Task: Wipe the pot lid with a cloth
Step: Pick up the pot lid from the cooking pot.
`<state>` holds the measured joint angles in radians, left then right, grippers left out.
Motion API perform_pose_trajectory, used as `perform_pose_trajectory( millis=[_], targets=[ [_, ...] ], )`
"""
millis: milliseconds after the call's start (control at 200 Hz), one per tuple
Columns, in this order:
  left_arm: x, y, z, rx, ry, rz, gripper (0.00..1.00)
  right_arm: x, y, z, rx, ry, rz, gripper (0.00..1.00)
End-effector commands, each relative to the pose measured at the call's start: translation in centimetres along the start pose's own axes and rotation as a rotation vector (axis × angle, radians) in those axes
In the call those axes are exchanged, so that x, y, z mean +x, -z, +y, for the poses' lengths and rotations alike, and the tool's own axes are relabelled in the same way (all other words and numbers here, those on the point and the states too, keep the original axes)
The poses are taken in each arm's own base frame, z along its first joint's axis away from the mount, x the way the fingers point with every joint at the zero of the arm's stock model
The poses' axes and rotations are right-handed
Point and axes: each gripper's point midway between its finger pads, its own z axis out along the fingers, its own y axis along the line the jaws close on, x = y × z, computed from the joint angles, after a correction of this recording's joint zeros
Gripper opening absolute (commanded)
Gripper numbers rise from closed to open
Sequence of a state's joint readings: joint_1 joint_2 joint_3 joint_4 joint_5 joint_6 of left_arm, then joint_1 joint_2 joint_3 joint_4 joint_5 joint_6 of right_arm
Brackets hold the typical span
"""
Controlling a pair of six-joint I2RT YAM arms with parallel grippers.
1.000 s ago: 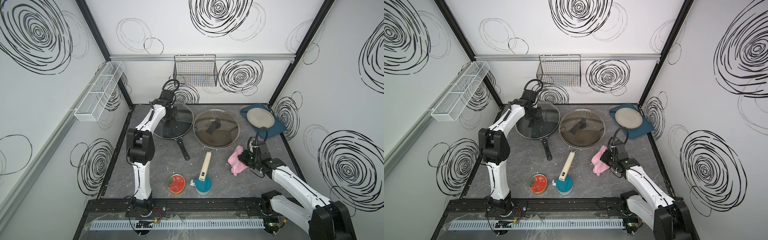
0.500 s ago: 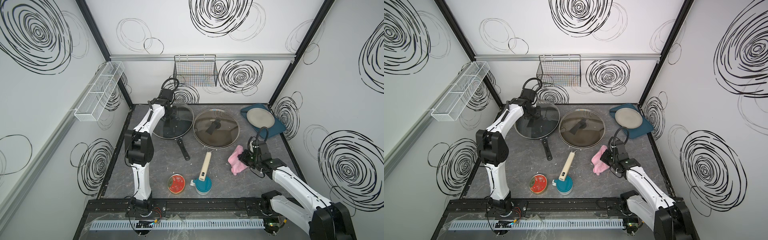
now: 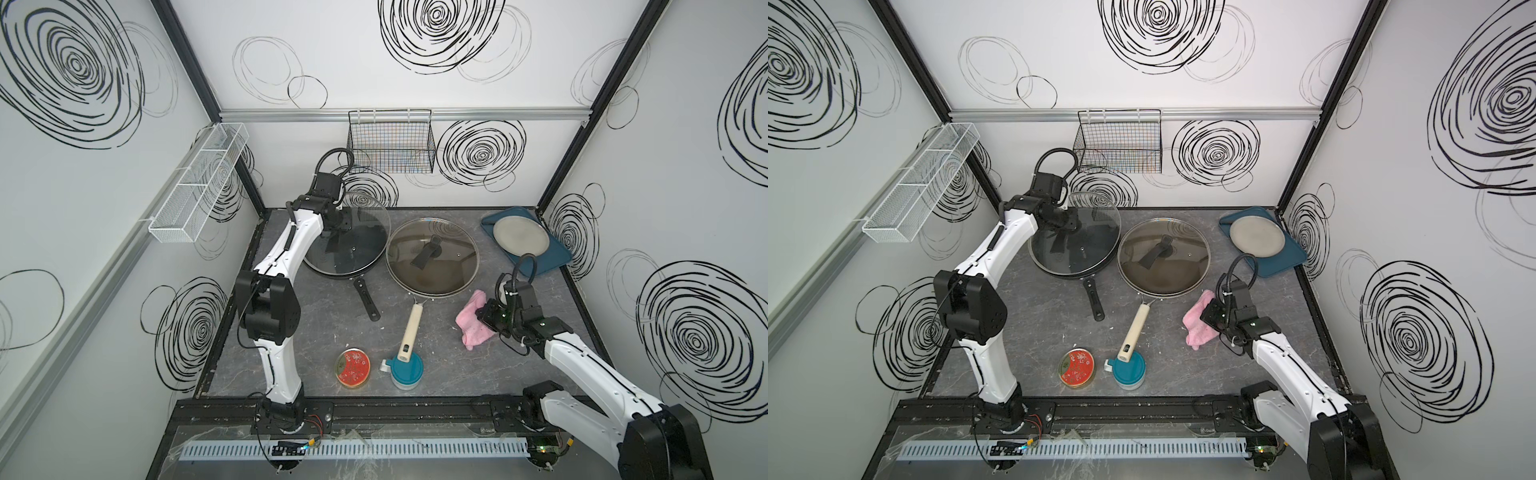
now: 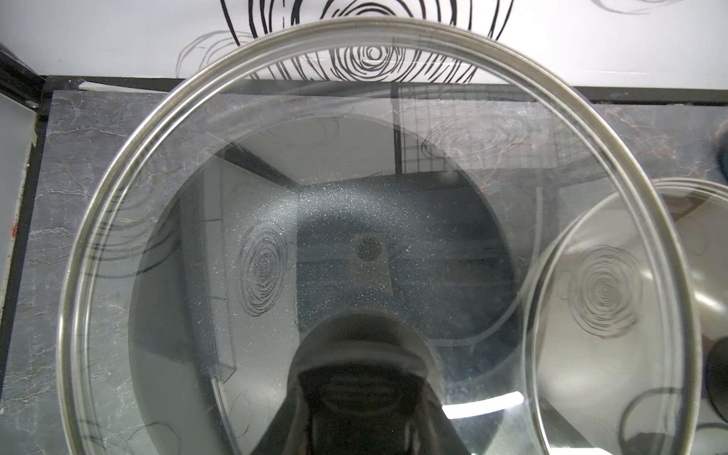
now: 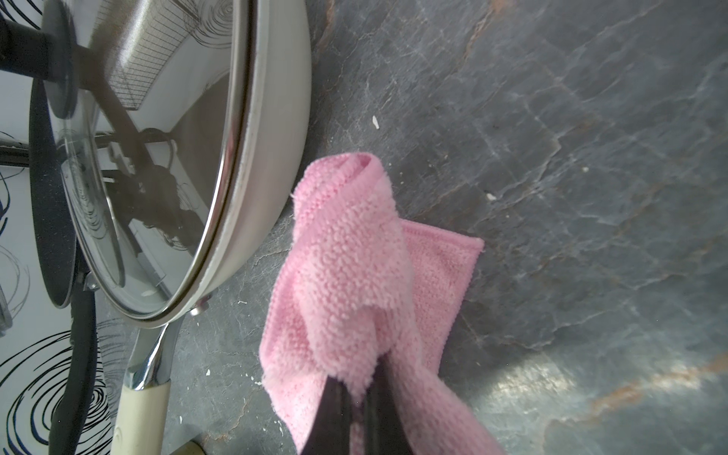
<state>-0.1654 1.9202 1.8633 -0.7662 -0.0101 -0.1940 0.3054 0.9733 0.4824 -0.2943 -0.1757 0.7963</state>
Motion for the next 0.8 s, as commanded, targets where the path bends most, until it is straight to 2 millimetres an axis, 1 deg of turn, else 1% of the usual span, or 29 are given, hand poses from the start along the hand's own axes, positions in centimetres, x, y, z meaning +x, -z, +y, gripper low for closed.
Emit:
perform_pose_trajectory(
  millis=[0, 155, 400, 545, 615, 796],
  targets=[
    [-5.4, 5.8, -1.6, 0.108, 0.026, -0.247, 0.0, -1.5, 0.6, 1.4, -0.055, 0.008, -0.036, 0.0],
    [-4.9, 7.1, -2.3, 0.162, 0.041, -0.267, 0.0, -2.4, 1.2, 2.0, -0.104, -0.002, -0.054, 0.0],
    [-4.3, 8.7, -3.5, 0.251, 0.064, -0.291, 0.0, -4.1, 3.5, 3.1, -0.149, 0.03, -0.124, 0.0],
    [-4.0, 9.5, -3.9, 0.281, 0.068, -0.299, 0.0, -4.5, 4.4, 3.5, -0.172, 0.038, -0.132, 0.0],
    [-3.9, 10.0, -4.2, 0.303, 0.069, -0.302, 0.0, -4.6, 5.0, 4.1, -0.213, 0.05, -0.135, 0.0],
    [-3.9, 11.9, -5.2, 0.367, 0.079, -0.327, 0.0, -5.6, 6.7, 6.7, -0.35, 0.089, -0.165, 0.0]
  ],
)
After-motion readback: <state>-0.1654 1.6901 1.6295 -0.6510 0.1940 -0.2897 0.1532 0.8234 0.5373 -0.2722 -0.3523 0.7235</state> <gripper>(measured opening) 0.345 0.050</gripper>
